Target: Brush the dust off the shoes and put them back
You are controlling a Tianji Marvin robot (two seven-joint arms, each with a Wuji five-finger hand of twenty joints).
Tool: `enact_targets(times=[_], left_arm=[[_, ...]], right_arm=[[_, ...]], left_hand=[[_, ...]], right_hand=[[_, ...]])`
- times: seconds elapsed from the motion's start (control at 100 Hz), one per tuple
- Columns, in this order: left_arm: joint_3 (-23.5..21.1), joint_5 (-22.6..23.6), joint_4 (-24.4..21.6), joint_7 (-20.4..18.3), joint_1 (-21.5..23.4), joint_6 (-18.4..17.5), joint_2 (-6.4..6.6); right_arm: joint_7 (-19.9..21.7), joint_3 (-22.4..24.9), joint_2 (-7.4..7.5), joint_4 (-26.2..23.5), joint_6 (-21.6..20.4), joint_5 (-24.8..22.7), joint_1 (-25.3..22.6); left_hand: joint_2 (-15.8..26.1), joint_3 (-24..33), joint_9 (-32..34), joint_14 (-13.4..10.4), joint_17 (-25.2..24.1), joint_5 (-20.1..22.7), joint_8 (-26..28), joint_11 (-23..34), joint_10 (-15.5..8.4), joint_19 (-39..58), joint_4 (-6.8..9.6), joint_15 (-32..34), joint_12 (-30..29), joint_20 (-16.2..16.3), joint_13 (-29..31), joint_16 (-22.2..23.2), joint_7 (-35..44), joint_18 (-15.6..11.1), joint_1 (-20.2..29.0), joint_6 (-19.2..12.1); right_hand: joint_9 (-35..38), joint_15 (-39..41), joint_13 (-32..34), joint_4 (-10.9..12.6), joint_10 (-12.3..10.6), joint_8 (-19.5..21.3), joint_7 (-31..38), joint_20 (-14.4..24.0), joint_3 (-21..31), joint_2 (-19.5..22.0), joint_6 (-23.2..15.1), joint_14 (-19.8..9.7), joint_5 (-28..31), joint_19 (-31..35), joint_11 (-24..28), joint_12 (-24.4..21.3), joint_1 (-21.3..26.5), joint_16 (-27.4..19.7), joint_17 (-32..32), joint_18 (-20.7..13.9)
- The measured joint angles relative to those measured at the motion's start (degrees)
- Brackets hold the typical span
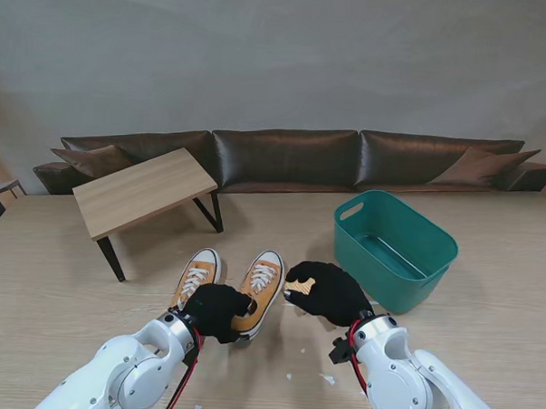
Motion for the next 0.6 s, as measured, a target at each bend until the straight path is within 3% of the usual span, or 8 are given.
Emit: enact_targets(times=[0.11,0.22,0.31,0.45,0.6], left_arm=[[-2.4,-3.4,-2.4,-4.0,0.7,-1.1,-0.06],[-4.6,-7.4,-5.3,-10.6,0.8,-2.0,0.06],[-5.7,-9.7,-7.4,-13.7,0.7,-2.2,0.33],[-7.2,-14.7,-10.0,-18.1,0.3,-2.2,0.73],[-8.1,-17.5,-12.4,-21.1,-0.4,-1.8,1.21]], right_arm=[[-2.3,-0.8,-0.22,1.5,-1.0,-1.6,0.8],[-3.6,-1.4,-0.43,3.0,-2.2,-2.8,1.6],[-3.2,-1.7,-0.37,3.8,-3.6,-4.3,2.2],[-4.3,-3.3,-0.19,5.8,-4.8,-7.0,3.6],[-5.3,-4.6,-0.17,7.4,-6.3,-7.2,4.6]], left_hand=[[0.0,0.0,0.1,0.1,0.1,-0.5,0.0,0.2,0.0,0.2,0.0,0.1,0.7,0.1,0.1,0.1,-0.1,0.1,0.0,0.1],[0.0,0.0,0.4,0.2,0.1,-0.5,0.1,0.3,0.0,0.2,0.0,0.3,1.4,0.7,0.2,0.7,-0.5,0.4,0.0,0.1],[0.0,0.0,0.4,0.2,0.1,-0.5,0.7,0.3,0.0,0.2,0.0,0.3,2.0,0.8,0.2,0.8,-1.6,0.4,0.0,0.6],[0.0,0.0,0.4,0.3,0.1,-0.5,1.4,0.5,0.0,0.2,0.0,0.4,2.8,1.6,0.3,1.4,-2.1,0.4,0.3,0.8],[0.0,0.0,0.4,0.3,0.1,-0.5,1.8,0.5,0.0,0.2,0.0,0.5,2.9,2.1,0.3,1.5,-2.5,0.5,0.3,0.9]], right_hand=[[-6.4,-1.9,-5.7,0.0,0.0,-0.1,0.0,0.0,0.0,-1.2,-1.3,-0.4,-5.9,-2.1,1.1,-0.1,0.3,-1.4,-5.0,0.0],[-14.7,-5.2,-12.8,0.0,-0.7,-1.3,-2.1,-0.6,-0.1,-6.2,-3.2,-1.1,-14.1,-7.7,1.3,-1.0,1.0,-3.9,-5.0,-2.1],[-20.3,-8.7,-17.2,0.0,-1.9,-2.4,-3.6,-1.9,-1.3,-9.8,-3.9,-1.8,-20.1,-12.5,1.6,-2.0,1.6,-5.8,-6.8,-3.6],[-26.5,-11.9,-21.9,-2.1,-2.5,-2.9,-4.8,-3.4,-0.8,-14.2,-3.9,-2.9,-27.0,-18.9,2.0,-3.0,1.5,-8.6,-10.1,-5.1],[-27.0,-14.1,-24.8,-3.9,-2.6,-3.7,-11.4,-4.9,1.3,-17.6,-2.5,-3.1,-27.9,-25.3,-2.6,-6.6,-1.0,-10.6,-11.3,-5.8]])
